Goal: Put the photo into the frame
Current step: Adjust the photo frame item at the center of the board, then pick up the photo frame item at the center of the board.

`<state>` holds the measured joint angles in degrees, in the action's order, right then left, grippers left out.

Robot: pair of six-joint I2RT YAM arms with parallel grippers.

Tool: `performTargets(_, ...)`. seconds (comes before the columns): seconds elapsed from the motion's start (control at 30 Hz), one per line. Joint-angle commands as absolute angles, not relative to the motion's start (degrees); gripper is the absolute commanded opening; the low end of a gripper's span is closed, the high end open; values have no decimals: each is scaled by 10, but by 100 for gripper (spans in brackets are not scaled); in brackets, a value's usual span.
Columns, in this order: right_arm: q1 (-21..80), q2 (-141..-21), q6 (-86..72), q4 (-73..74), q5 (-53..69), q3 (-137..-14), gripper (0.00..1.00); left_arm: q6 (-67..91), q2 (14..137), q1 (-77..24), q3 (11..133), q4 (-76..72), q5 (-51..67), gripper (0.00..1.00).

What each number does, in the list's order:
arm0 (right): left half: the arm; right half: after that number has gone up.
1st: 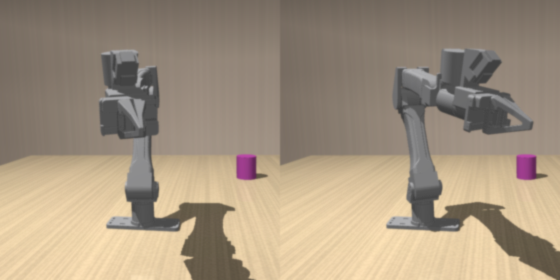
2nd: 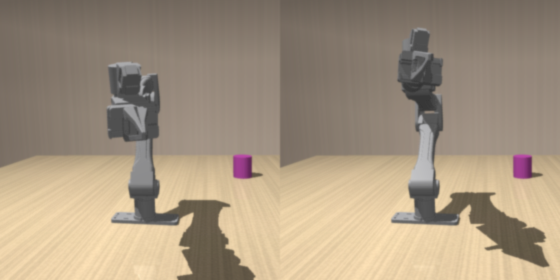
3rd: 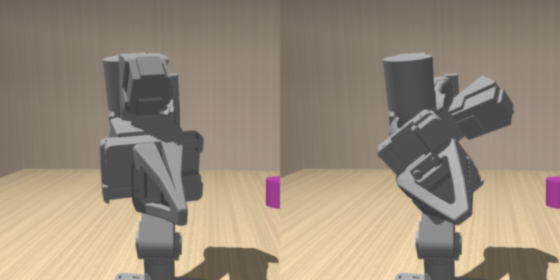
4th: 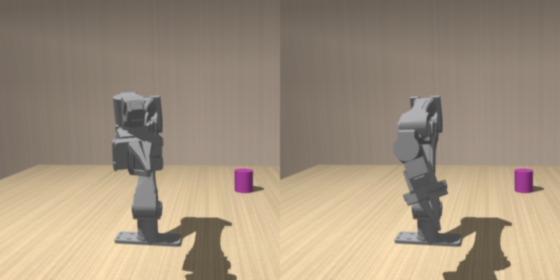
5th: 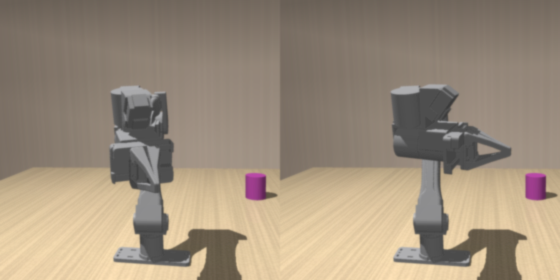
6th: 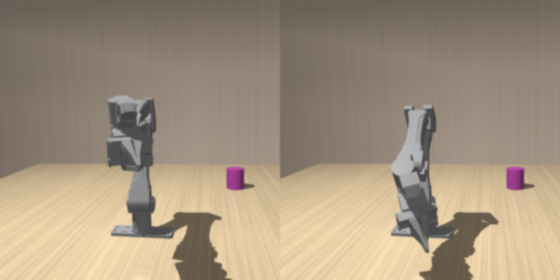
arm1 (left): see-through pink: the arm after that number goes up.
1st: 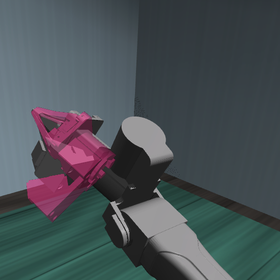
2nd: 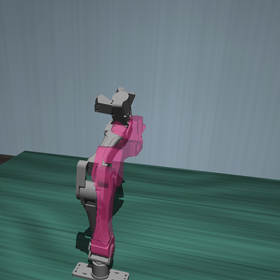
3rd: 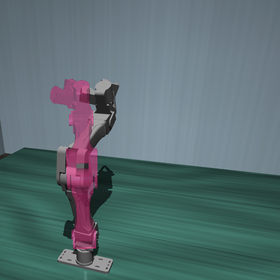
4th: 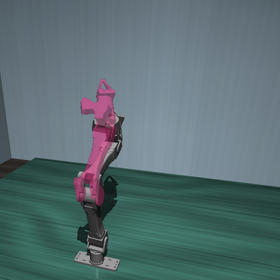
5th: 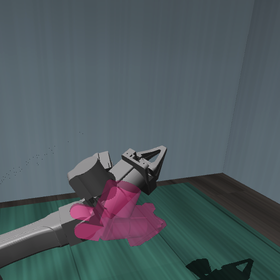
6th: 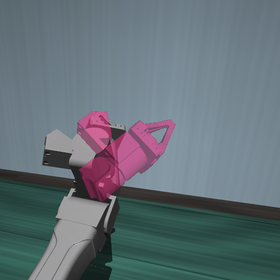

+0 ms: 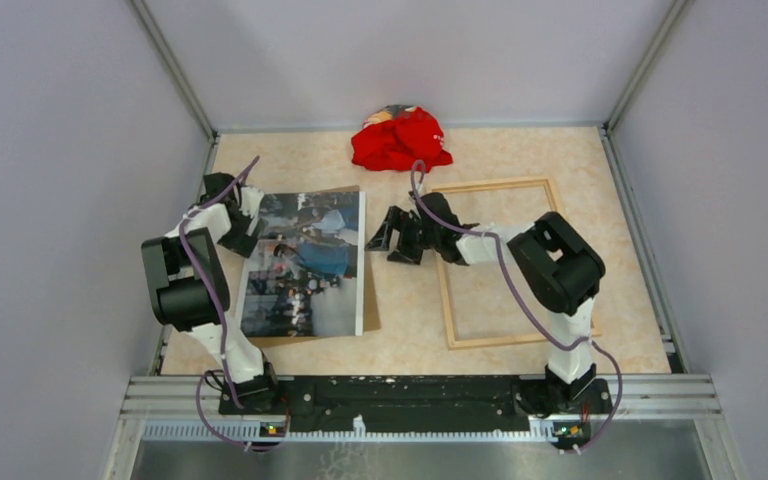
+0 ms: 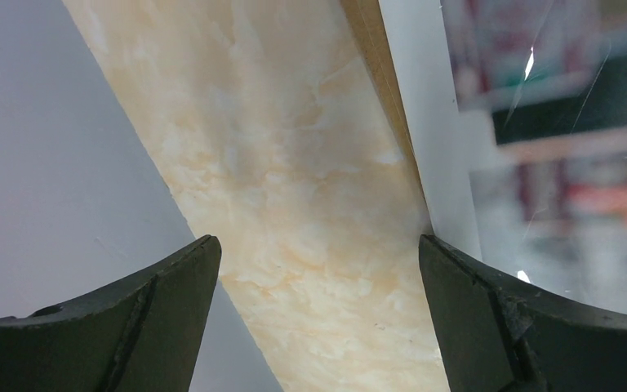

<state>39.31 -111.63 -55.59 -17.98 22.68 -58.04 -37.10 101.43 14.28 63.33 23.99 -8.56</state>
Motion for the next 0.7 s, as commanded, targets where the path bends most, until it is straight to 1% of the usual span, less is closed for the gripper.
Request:
performTargets(0.0,389,-1194,-486,-35,146,-665,82,-332,1038,105,608,249,-49,98)
performTargets(0.1,389,-1218,-497,-32,150,-689,81,-328,1042,96,608,246,-58,98)
performTargets(0.3,391,-1231,-532,-72,173,-684,80,-331,1046,93,611,244,-65,98)
performTargets(0.67,395,-1144,-539,-130,225,-672,77,-332,1040,93,608,242,-68,98)
